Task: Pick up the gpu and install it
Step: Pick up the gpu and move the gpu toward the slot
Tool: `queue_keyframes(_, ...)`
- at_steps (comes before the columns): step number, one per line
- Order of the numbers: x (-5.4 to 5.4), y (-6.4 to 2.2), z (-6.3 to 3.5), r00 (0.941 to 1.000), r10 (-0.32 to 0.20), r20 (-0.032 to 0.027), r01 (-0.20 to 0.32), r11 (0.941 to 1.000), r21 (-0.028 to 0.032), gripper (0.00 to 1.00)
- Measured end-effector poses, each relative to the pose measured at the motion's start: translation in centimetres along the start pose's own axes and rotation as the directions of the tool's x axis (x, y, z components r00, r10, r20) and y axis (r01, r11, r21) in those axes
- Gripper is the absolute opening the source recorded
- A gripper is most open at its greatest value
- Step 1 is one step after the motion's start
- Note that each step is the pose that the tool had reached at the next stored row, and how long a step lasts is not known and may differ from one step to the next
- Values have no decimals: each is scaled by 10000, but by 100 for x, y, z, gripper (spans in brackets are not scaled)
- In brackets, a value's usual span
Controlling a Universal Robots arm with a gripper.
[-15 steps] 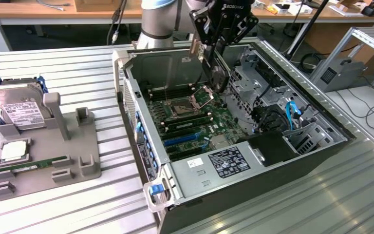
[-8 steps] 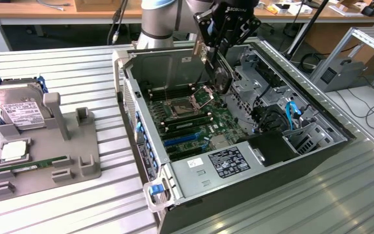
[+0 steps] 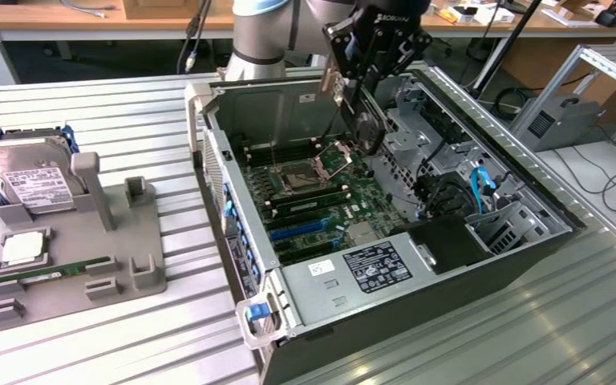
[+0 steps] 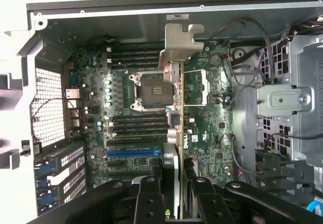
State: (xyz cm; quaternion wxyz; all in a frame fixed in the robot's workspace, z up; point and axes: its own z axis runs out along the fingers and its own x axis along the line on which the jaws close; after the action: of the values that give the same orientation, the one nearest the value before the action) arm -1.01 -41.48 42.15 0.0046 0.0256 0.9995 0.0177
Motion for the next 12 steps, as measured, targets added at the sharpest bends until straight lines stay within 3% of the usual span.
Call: queue_keyframes(12,-106,4,50,10000,0,0,0,10000,0,27)
